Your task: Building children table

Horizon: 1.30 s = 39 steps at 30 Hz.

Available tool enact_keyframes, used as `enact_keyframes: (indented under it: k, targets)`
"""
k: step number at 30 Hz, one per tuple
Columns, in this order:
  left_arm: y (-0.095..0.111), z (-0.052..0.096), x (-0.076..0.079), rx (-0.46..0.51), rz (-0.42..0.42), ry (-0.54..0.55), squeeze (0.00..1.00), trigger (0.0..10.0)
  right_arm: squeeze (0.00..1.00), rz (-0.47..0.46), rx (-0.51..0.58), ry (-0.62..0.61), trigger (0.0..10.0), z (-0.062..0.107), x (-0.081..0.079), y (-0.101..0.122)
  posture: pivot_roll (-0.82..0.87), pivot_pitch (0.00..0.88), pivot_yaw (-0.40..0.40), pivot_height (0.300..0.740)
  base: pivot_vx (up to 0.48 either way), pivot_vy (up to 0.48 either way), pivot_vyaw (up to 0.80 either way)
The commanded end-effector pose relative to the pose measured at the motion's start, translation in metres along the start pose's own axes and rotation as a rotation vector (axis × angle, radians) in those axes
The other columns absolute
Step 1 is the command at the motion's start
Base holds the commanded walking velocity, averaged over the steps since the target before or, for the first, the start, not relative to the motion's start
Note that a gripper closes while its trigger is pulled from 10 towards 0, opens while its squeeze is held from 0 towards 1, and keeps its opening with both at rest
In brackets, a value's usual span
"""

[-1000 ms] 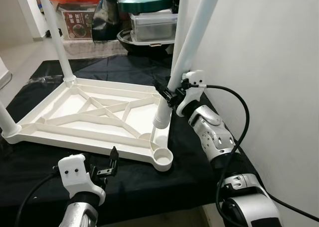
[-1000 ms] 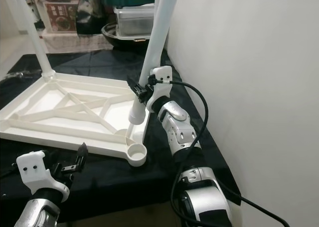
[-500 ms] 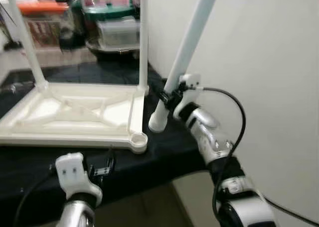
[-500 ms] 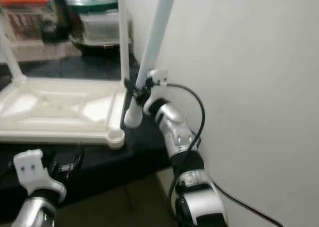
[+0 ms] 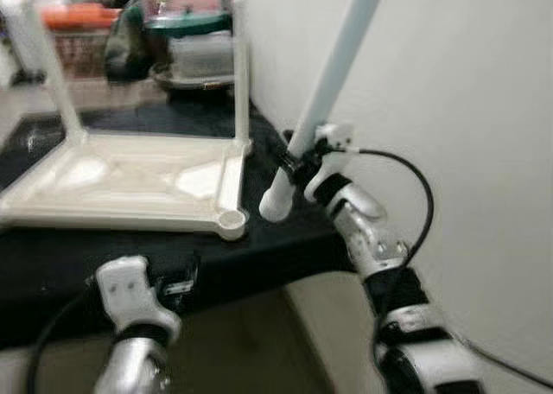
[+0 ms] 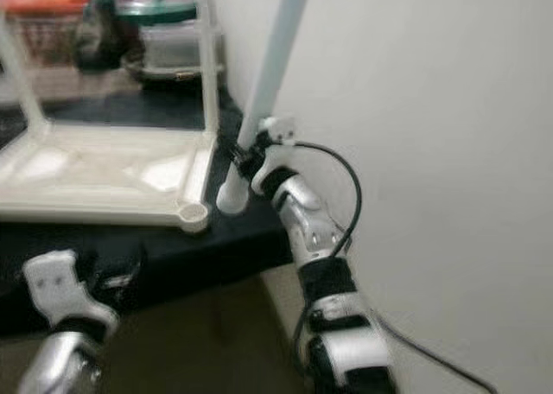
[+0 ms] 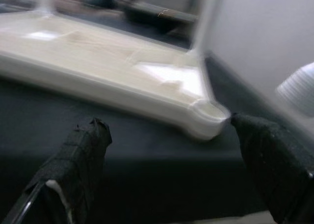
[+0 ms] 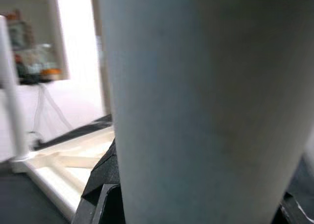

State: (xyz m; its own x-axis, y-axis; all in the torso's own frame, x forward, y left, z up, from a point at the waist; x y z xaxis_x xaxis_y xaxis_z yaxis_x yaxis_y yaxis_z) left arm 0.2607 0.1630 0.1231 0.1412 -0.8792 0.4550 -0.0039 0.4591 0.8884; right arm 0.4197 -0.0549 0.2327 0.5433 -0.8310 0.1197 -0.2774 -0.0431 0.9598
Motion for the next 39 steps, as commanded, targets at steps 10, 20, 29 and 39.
enact_keyframes:
  k: [10, 20, 29, 39]
  targets:
    - [0.019, -0.006, 0.005, 0.072, -0.016, -0.001, 0.00, 10.0, 0.00, -0.005, 0.034, -0.020, 10.0, -0.004, -0.002, 0.009, 0.00, 0.000, -0.048, 0.740, 0.000, 0.000, 0.70]
    - [0.049, -0.013, 0.006, 0.173, -0.080, 0.003, 0.00, 10.0, 0.00, -0.010, 0.048, -0.062, 10.0, -0.004, 0.004, 0.013, 0.00, 0.000, -0.047, 0.740, 0.000, 0.000, 0.00]
    - [0.055, -0.014, 0.012, 0.191, -0.116, -0.027, 0.00, 10.0, 0.00, -0.010, 0.058, -0.082, 10.0, -0.003, 0.006, 0.015, 0.00, 0.000, -0.043, 0.740, 0.107, 0.000, 0.00]
    - [0.051, -0.014, 0.013, 0.173, -0.113, -0.027, 0.00, 10.0, 0.00, -0.009, 0.060, -0.090, 10.0, -0.003, 0.007, 0.015, 0.00, 0.000, -0.043, 0.740, 0.241, 0.000, 0.00]
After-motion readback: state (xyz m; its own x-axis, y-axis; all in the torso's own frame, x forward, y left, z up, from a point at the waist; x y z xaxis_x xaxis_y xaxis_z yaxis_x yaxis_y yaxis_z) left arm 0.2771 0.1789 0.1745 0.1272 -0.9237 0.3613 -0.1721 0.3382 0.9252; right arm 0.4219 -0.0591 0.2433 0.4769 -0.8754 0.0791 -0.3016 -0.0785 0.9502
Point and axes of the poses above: a point about 5 cm out from each wrist's last joint towards the gripper, its own z axis pointing back from the gripper into the wrist, its own y axis along the axis of the wrist's last joint, x = y × z, the point moved 6 cm from there along -z, pointing out of the wrist towards the gripper, and after that the axes turned 11 degrees about z, right-handed, at the moved point
